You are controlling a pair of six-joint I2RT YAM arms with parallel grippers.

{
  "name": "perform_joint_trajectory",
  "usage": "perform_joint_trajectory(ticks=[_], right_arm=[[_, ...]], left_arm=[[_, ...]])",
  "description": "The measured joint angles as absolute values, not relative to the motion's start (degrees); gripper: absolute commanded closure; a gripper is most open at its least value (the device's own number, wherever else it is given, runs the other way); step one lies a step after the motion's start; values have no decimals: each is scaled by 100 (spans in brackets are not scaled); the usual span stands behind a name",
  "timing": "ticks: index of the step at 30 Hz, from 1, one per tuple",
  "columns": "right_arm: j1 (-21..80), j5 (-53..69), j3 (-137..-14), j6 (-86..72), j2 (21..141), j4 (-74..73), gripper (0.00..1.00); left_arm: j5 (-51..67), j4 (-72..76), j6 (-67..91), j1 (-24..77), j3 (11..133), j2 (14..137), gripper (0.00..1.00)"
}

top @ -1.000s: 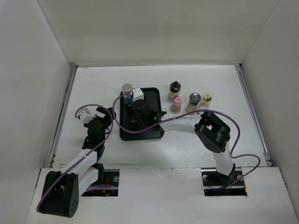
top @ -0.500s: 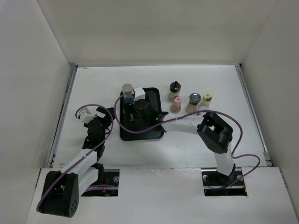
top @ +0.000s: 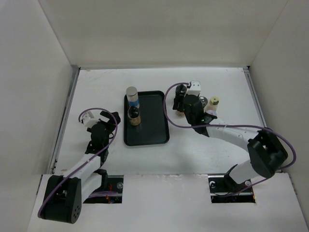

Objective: Organize the condiment bottles

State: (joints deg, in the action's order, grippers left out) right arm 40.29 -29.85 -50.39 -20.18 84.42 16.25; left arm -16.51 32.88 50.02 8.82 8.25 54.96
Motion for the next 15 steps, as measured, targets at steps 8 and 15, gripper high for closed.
perform_joint_trajectory(ticks=[8, 15], right_arm=[[3798, -3129, -5216, -1848, 9019, 1238, 20], [3638, -3203, -5419, -1791, 9424, 1203, 25]], left_arm=[[-1662, 3284, 5002, 917, 825, 5502, 0], [-1651, 3332, 5009, 952, 827, 5680, 0]])
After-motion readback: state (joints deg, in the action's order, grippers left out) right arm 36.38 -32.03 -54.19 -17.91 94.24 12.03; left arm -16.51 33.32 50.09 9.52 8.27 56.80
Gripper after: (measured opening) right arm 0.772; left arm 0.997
